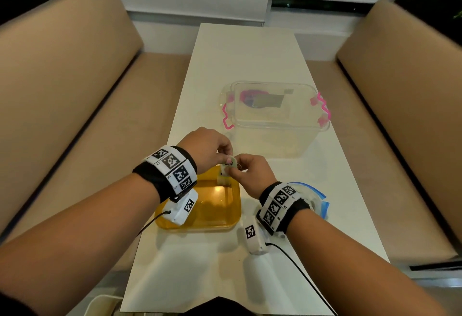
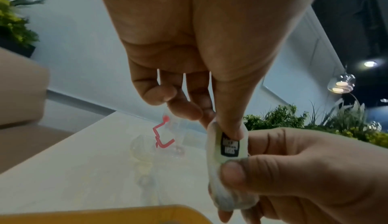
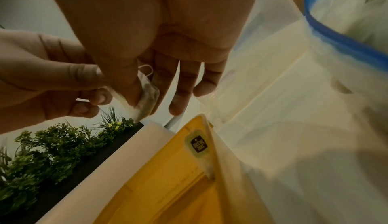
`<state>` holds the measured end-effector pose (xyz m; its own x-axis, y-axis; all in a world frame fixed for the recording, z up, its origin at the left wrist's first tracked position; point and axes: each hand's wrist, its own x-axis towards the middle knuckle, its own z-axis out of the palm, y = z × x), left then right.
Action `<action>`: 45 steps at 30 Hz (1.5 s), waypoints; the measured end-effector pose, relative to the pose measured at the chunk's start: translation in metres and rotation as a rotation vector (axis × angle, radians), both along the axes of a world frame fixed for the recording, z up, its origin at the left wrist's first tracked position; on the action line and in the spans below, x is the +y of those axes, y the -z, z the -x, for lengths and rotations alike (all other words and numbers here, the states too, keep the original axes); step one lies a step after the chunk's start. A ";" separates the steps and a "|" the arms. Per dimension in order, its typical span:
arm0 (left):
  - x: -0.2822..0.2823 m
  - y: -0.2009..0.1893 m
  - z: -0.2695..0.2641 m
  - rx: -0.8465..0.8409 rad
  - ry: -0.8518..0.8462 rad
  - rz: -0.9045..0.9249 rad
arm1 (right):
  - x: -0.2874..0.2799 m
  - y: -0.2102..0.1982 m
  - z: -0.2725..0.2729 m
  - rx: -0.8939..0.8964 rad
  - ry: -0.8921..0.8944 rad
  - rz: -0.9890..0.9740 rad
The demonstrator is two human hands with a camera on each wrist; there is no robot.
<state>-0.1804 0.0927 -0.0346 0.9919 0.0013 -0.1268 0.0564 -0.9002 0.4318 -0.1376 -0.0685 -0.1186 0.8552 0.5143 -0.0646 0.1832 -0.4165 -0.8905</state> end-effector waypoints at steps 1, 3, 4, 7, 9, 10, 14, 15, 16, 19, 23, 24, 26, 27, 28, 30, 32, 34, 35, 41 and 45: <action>0.000 -0.001 0.000 0.015 0.012 -0.041 | 0.000 0.001 0.000 0.001 0.000 0.020; -0.001 0.000 -0.001 0.043 0.021 -0.118 | -0.002 0.006 0.000 -0.044 0.018 0.105; -0.001 0.002 -0.002 0.067 0.017 -0.150 | -0.003 0.007 0.000 -0.081 0.033 0.160; -0.004 0.013 -0.007 0.183 0.013 -0.258 | -0.008 0.010 -0.001 -0.048 0.030 0.301; -0.008 0.024 -0.011 0.267 0.024 -0.311 | -0.009 0.009 0.001 0.035 0.001 0.367; -0.011 0.029 -0.013 0.304 0.029 -0.326 | -0.009 0.010 0.003 0.069 -0.011 0.377; -0.023 0.046 -0.020 0.338 0.030 -0.430 | -0.011 0.012 0.008 0.168 -0.008 0.329; -0.026 0.049 -0.022 0.326 0.027 -0.459 | -0.011 0.012 0.010 0.172 -0.006 0.325; -0.028 0.051 -0.024 0.313 0.025 -0.485 | -0.012 0.011 0.010 0.169 -0.007 0.325; -0.035 0.054 -0.029 0.300 0.019 -0.546 | -0.013 0.012 0.011 0.147 -0.012 0.336; -0.041 0.054 -0.030 0.288 0.010 -0.592 | -0.018 0.014 0.007 0.061 -0.005 0.350; -0.041 0.052 -0.030 0.286 -0.005 -0.582 | -0.020 0.012 0.005 0.030 0.013 0.334; -0.041 0.044 -0.028 0.271 -0.031 -0.535 | -0.030 0.003 0.000 -0.016 0.060 0.267; -0.042 0.039 -0.028 0.250 -0.036 -0.498 | -0.038 -0.002 -0.004 -0.033 0.085 0.234; -0.045 0.033 -0.028 0.212 -0.029 -0.450 | -0.047 -0.007 -0.008 -0.043 0.108 0.206; -0.056 0.022 -0.026 0.102 0.024 -0.290 | -0.068 -0.017 -0.015 -0.061 0.147 0.167; -0.075 0.011 -0.021 0.034 0.104 -0.076 | -0.090 -0.025 -0.020 -0.108 0.174 0.172; -0.101 0.007 -0.017 0.040 0.186 0.049 | -0.114 -0.032 -0.023 -0.162 0.181 0.216; -0.114 0.009 -0.016 0.058 0.221 0.065 | -0.126 -0.033 -0.024 -0.182 0.166 0.256; -0.170 0.043 -0.022 0.237 0.260 -0.121 | -0.175 -0.019 -0.022 -0.179 -0.127 0.730; -0.174 0.067 -0.023 0.329 0.122 -0.073 | -0.186 -0.004 -0.023 0.047 -0.210 0.655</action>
<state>-0.1579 -0.0811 -0.1014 0.8915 -0.0936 -0.4432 0.0719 -0.9368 0.3424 -0.1142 -0.2550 -0.1144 0.7302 0.5114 -0.4530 0.2863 -0.8311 -0.4767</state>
